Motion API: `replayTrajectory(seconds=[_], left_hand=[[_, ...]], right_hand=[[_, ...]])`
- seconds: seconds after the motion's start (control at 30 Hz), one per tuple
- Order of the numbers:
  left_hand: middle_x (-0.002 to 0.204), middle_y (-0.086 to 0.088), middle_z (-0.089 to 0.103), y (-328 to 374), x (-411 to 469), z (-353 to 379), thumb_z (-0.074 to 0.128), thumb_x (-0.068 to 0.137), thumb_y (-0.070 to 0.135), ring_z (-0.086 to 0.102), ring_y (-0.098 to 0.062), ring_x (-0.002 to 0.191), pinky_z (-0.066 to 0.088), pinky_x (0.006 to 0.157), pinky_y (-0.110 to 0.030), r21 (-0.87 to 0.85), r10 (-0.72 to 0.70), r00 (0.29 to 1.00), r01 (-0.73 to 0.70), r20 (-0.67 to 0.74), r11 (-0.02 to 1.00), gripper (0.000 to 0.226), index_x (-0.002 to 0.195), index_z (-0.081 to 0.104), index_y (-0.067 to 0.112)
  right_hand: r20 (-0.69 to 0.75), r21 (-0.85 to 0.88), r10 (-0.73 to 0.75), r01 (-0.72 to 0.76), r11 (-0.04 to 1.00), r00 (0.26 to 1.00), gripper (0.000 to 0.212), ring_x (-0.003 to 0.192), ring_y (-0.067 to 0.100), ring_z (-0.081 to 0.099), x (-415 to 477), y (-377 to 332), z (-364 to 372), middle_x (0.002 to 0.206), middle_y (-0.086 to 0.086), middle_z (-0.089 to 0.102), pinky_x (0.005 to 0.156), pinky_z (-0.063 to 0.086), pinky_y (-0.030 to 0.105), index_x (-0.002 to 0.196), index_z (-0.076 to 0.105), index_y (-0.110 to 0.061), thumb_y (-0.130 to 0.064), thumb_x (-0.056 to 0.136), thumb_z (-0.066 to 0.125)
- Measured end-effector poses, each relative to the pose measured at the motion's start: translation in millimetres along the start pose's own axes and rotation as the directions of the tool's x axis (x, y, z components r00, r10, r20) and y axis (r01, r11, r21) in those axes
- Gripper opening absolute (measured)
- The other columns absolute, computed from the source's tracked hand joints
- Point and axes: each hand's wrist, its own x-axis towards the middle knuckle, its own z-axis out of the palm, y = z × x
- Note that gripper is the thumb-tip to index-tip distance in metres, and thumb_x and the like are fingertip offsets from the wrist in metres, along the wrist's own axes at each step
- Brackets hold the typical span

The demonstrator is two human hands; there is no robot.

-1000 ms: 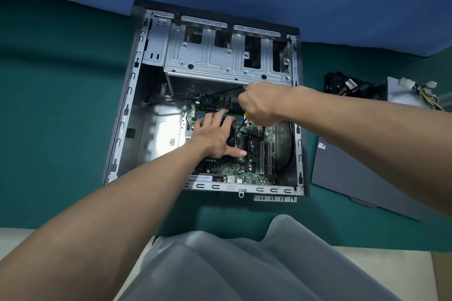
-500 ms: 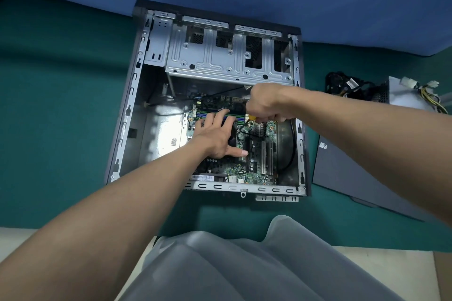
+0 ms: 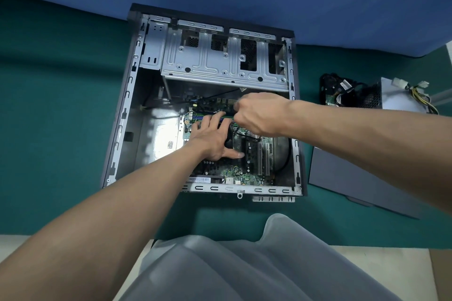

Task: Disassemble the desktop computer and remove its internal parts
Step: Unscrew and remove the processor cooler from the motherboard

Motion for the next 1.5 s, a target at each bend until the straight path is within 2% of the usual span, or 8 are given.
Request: replayTrajectory(seconds=[0.13, 0.27, 0.33, 0.7, 0.93, 1.1, 1.2, 1.5], left_hand=[[0.16, 0.004, -0.007, -1.3, -0.6, 0.7, 0.056, 0.072, 0.079, 0.002, -0.028, 0.144, 0.008, 0.115, -0.05, -0.03, 0.013, 1.0, -0.013, -0.014, 0.999, 0.104, 0.149, 0.01, 0.027], [0.16, 0.003, -0.007, 0.0, -1.6, -0.4, 0.055, 0.072, 0.08, 0.002, -0.029, 0.144, 0.009, 0.115, -0.052, -0.009, 0.013, 1.0, -0.013, -0.01, 1.0, 0.104, 0.15, 0.011, 0.026], [0.16, 0.003, -0.008, 0.5, -2.2, -1.1, 0.055, 0.072, 0.079, 0.001, -0.029, 0.145, 0.008, 0.115, -0.051, -0.016, 0.015, 1.0, -0.015, -0.011, 1.0, 0.103, 0.15, 0.012, 0.027], [0.16, 0.003, -0.007, 0.9, -1.5, -0.2, 0.056, 0.072, 0.079, 0.001, -0.029, 0.145, 0.007, 0.116, -0.052, -0.025, 0.01, 1.0, -0.011, -0.019, 1.0, 0.104, 0.15, 0.011, 0.026], [0.156, 0.001, 0.002, -0.6, -0.6, 1.7, 0.053, 0.071, 0.082, 0.007, -0.028, 0.141, 0.01, 0.115, -0.049, 0.0, -0.001, 1.0, 0.001, -0.01, 1.0, 0.105, 0.148, 0.016, 0.021], [0.16, 0.004, -0.008, -1.6, -0.9, 0.4, 0.054, 0.072, 0.081, 0.001, -0.028, 0.144, 0.007, 0.116, -0.05, -0.009, 0.006, 1.0, -0.006, -0.013, 1.0, 0.108, 0.152, 0.009, 0.025], [0.16, 0.003, -0.006, -0.8, -2.8, -0.2, 0.055, 0.073, 0.079, 0.001, -0.028, 0.145, 0.007, 0.116, -0.05, -0.036, 0.018, 0.999, -0.019, -0.029, 0.999, 0.104, 0.151, 0.011, 0.027], [0.161, 0.003, -0.008, 1.4, -2.2, -0.3, 0.054, 0.072, 0.08, 0.0, -0.028, 0.145, 0.007, 0.116, -0.051, -0.015, -0.001, 1.0, 0.0, -0.013, 1.0, 0.107, 0.152, 0.006, 0.027]], right_hand=[[0.052, 0.373, 0.235, -0.237, 0.897, 0.971, 0.04, 0.059, 0.026, 0.054, 4.1, 6.4, 3.4, 0.059, 0.007, 0.055, 0.051, 0.04, 0.028, 0.057, 0.047, -0.013, -0.033, 0.091, 0.059], [0.38, 0.704, 0.54, -0.614, 0.357, 0.751, 0.045, 0.032, 0.013, 0.043, 5.8, 9.4, 1.4, 0.042, 0.003, 0.051, 0.036, 0.032, 0.018, 0.06, 0.054, -0.007, -0.03, 0.098, 0.047], [0.497, 0.672, 0.512, -0.684, 0.284, 0.701, 0.034, 0.026, 0.011, 0.035, 3.4, 8.8, -3.4, 0.039, 0.002, 0.045, 0.031, 0.026, 0.014, 0.065, 0.051, -0.006, -0.015, 0.096, 0.043], [0.166, 0.247, 0.304, -0.338, 0.908, 0.938, 0.036, 0.054, 0.021, 0.041, -7.1, 1.5, -5.6, 0.061, 0.004, 0.034, 0.057, 0.037, 0.032, 0.06, 0.03, -0.014, -0.008, 0.092, 0.046], [0.048, 0.133, 0.144, -0.149, 0.98, 0.988, 0.032, 0.055, 0.024, 0.043, 7.1, -11.0, -14.4, 0.057, 0.003, 0.031, 0.047, 0.034, 0.029, 0.063, 0.035, -0.015, -0.003, 0.088, 0.051], [0.276, 0.648, 0.524, -0.559, 0.518, 0.806, 0.039, 0.048, 0.02, 0.047, 12.0, -1.7, -9.1, 0.053, 0.007, 0.05, 0.041, 0.033, 0.022, 0.058, 0.05, -0.007, -0.026, 0.093, 0.054], [0.546, 0.649, 0.506, -0.719, 0.249, 0.668, 0.028, 0.042, 0.016, 0.035, 13.9, 1.8, -7.7, 0.056, 0.007, 0.045, 0.035, 0.028, 0.016, 0.069, 0.049, -0.004, -0.009, 0.095, 0.042], [0.145, 0.061, 0.231, -0.242, 0.968, 0.962, 0.028, 0.05, 0.018, 0.04, -1.8, 0.1, -8.5, 0.063, 0.004, 0.039, 0.042, 0.028, 0.027, 0.068, 0.035, -0.01, -0.012, 0.096, 0.041]])
